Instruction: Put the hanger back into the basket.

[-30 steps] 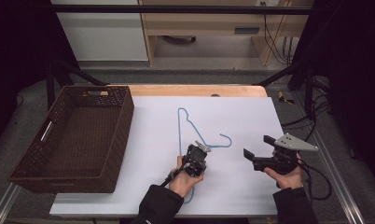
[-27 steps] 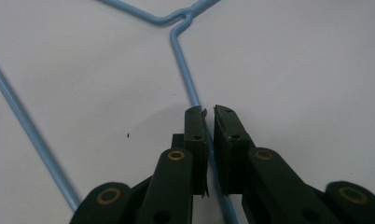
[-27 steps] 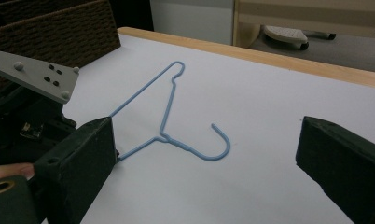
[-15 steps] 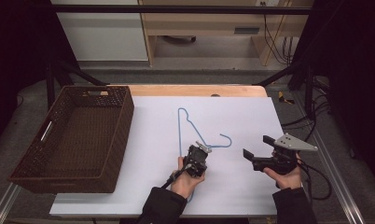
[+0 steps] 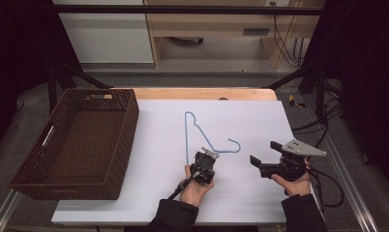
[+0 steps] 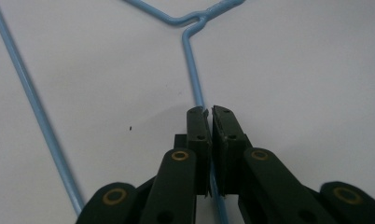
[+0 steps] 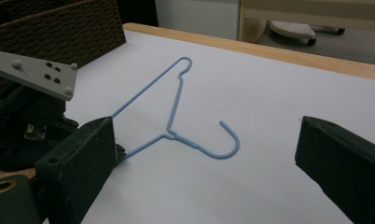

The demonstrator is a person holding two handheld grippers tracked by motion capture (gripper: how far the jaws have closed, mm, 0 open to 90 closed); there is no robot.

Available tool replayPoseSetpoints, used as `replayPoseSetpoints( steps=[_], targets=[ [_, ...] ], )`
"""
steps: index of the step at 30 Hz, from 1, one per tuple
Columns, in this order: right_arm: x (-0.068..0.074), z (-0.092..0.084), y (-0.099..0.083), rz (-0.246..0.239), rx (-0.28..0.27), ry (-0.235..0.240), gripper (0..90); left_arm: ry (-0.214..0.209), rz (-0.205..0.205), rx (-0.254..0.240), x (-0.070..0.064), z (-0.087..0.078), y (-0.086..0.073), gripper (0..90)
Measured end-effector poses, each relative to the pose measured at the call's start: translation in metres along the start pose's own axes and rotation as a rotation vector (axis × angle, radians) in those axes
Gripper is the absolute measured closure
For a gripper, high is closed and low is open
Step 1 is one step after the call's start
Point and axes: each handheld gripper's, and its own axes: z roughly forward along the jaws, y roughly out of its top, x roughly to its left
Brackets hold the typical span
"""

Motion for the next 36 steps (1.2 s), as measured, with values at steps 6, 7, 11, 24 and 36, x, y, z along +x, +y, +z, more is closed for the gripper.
replayPoseSetpoints(
  steps=[6, 7, 11, 24, 36],
  targets=[
    [0.002, 0.004, -0.001, -0.003, 0.010, 0.009, 6.1, 0.004, 0.003, -0.017, 0.003, -0.002, -0.004, 87.0],
    [0.002, 0.004, -0.002, -0.005, 0.015, 0.014, 6.1, -0.002, 0.001, -0.023, 0.003, -0.003, -0.005, 87.1],
    [0.005, 0.009, -0.003, -0.002, 0.023, 0.025, 6.6, -0.021, -0.011, -0.046, 0.010, -0.009, -0.007, 87.1],
    [0.016, 0.027, -0.011, -0.022, 0.074, 0.078, 8.5, -0.051, -0.025, -0.125, 0.030, -0.031, -0.015, 87.3],
    [0.031, 0.050, -0.018, -0.043, 0.109, 0.126, 10.9, -0.067, -0.040, -0.195, 0.041, -0.053, -0.018, 87.3]
  ],
)
